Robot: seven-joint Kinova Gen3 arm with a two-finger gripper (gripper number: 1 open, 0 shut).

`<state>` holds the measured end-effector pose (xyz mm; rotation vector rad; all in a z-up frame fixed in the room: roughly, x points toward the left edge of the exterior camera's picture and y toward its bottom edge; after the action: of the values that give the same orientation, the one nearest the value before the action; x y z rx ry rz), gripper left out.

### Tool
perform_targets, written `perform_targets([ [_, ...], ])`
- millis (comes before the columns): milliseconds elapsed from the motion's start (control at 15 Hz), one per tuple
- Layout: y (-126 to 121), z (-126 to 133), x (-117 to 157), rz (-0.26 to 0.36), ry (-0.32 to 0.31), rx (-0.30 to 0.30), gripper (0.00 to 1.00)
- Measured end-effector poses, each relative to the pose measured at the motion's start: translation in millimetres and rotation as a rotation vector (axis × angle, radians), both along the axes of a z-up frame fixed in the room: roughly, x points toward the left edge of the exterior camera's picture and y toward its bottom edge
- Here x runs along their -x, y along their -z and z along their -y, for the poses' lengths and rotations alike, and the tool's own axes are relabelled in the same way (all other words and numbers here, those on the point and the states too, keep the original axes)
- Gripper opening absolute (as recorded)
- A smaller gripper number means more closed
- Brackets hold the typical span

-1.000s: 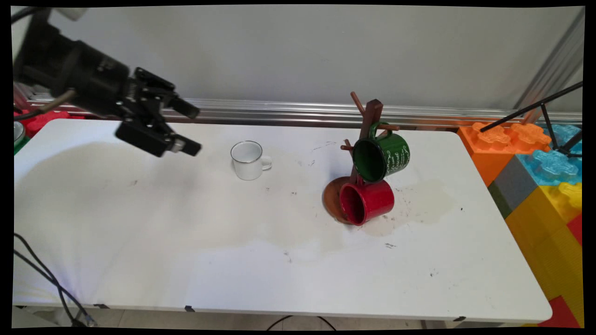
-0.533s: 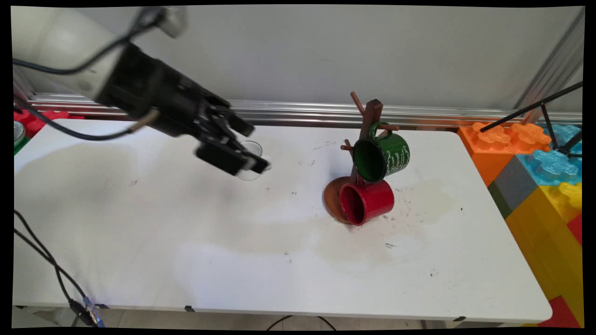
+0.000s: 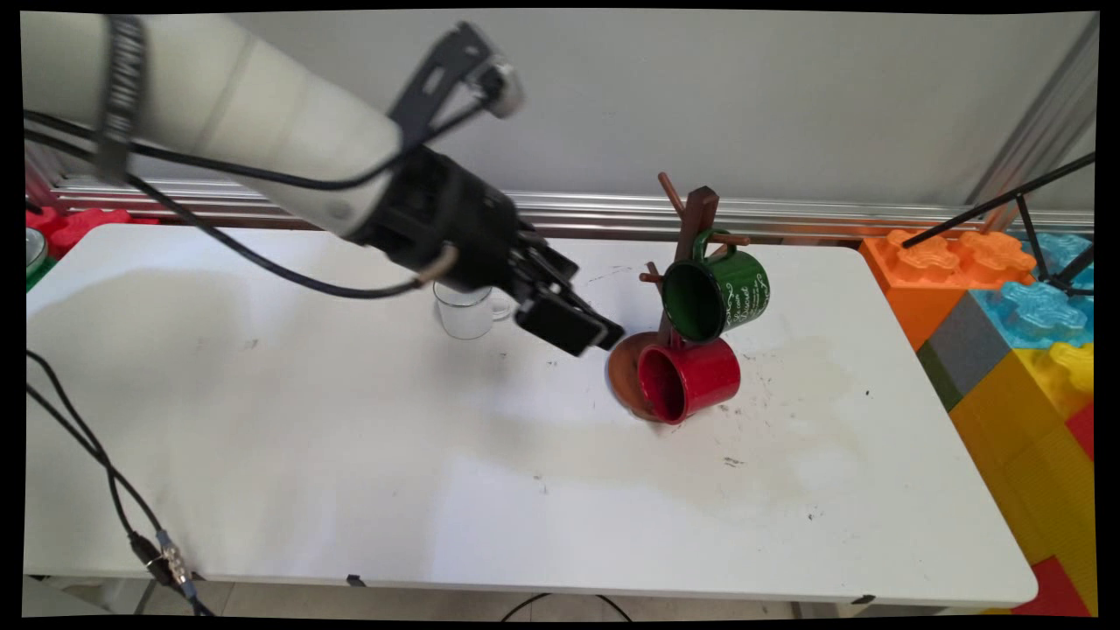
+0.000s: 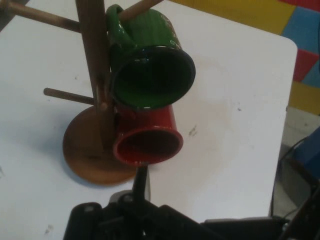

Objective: Pick up the green mug from the rack

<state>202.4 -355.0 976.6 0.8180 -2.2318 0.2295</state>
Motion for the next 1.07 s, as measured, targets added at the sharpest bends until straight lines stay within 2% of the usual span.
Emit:
perform_targets([
  [467, 33.6, 24.8, 47.0, -0.015, -0.014, -0.007, 1.0],
  [1067, 68.4, 39.1, 75.2, -0.053, 0.005, 0.01, 1.0],
])
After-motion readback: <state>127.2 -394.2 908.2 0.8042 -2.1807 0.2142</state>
